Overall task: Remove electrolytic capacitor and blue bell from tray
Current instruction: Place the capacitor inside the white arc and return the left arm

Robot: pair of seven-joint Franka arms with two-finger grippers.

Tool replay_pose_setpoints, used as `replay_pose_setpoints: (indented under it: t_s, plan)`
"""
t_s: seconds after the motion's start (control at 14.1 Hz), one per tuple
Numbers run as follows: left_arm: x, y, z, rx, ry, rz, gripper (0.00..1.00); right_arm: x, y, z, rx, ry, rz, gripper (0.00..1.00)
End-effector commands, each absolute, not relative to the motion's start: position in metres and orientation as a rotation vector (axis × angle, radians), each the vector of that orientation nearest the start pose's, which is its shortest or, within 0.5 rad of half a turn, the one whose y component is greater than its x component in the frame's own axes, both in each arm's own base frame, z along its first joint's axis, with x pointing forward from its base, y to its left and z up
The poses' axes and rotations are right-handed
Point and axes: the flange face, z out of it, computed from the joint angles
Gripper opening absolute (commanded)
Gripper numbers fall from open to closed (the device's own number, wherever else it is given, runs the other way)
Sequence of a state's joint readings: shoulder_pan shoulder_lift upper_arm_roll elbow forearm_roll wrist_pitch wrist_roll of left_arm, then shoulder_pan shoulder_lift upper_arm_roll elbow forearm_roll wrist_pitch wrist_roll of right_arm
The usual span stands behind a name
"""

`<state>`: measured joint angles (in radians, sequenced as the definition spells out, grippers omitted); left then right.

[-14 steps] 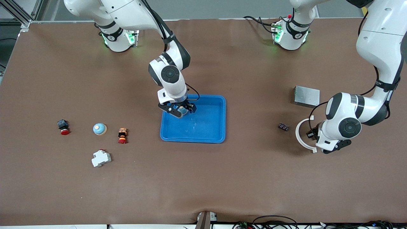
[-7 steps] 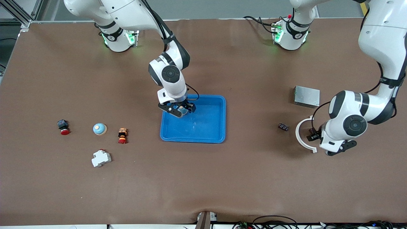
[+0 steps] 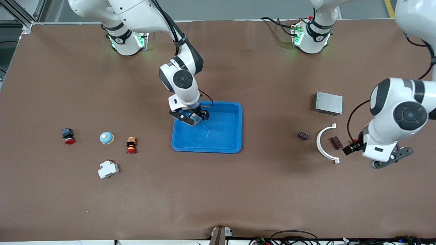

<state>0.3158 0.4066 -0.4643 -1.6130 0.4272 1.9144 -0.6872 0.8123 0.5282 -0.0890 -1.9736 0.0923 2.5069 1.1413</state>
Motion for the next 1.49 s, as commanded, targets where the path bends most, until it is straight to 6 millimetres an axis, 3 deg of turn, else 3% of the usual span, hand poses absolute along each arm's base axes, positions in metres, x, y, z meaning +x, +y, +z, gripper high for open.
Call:
replay_pose_setpoints:
  t_s: [0.0,0.35,0.42,0.57,0.71,0.78,1.06,1.27,1.41]
  plan:
    - [0.663,-0.033,0.458,-2.879,-0.538,-0.008,1.00,0.457,0.409,0.203,-3.044,0.726,-0.020,1.00]
    - [0.649,-0.054,0.515,-2.920,-0.349,-0.011,1.00,0.456,0.409,0.202,-3.044,0.724,-0.019,1.00]
    - [0.646,-0.057,0.526,-2.942,-0.329,-0.021,1.00,0.457,0.408,0.200,-3.046,0.727,-0.017,0.83]
    - [0.638,-0.050,0.549,-2.967,-0.294,-0.051,1.00,0.457,0.409,0.201,-3.044,0.724,-0.020,0.04]
    - [0.623,-0.052,0.585,-2.967,-0.202,-0.126,1.00,0.458,0.410,0.202,-3.036,0.731,-0.026,0.00]
    - [0.615,-0.058,0.596,-2.968,-0.169,-0.139,1.00,0.458,0.411,0.202,-3.035,0.729,-0.027,0.00]
    - [0.575,-0.044,0.628,-3.018,-0.246,-0.055,1.00,0.460,0.412,0.204,-3.043,0.725,-0.018,0.00]
    - [0.544,-0.023,0.637,-3.131,-0.135,-0.101,1.00,0.476,0.415,0.230,-3.088,0.718,0.041,0.00]
    - [0.539,-0.019,0.641,-3.135,-0.110,-0.111,1.00,0.496,0.410,0.258,-3.137,0.730,0.126,0.00]
